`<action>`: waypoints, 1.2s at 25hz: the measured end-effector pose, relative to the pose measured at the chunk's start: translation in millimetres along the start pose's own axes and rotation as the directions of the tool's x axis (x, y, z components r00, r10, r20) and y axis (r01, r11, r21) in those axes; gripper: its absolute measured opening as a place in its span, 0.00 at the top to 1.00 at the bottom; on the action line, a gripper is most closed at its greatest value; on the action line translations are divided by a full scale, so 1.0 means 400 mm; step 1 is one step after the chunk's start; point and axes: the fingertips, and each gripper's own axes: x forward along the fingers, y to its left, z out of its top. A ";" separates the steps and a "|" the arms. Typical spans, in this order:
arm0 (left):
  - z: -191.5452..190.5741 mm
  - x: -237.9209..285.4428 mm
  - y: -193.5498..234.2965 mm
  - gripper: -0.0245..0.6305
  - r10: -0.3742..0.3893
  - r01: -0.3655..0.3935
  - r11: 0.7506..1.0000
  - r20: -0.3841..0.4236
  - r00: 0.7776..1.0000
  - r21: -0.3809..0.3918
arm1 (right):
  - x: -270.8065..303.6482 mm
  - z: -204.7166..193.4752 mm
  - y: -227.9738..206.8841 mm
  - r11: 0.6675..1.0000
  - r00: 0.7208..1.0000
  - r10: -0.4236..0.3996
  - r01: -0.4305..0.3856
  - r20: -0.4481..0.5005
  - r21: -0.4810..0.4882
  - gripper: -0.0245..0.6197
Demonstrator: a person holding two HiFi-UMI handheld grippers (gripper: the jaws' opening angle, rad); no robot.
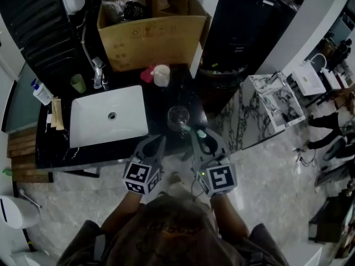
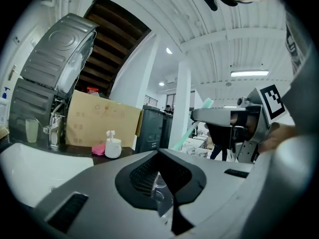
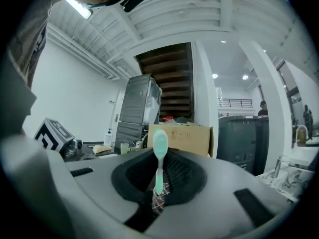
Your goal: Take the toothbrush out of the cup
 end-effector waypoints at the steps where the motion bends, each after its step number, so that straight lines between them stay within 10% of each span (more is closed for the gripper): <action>1: -0.003 -0.003 -0.009 0.96 -0.014 0.014 1.000 0.000 1.000 -0.006 | -0.021 0.003 0.002 1.000 1.000 -0.012 0.012 -0.008 0.005 0.92; 30: -0.048 -0.084 -0.197 0.96 -0.053 0.054 0.998 -0.045 0.998 0.029 | -0.270 -0.269 0.010 0.990 0.993 0.040 -0.024 -0.115 0.136 0.92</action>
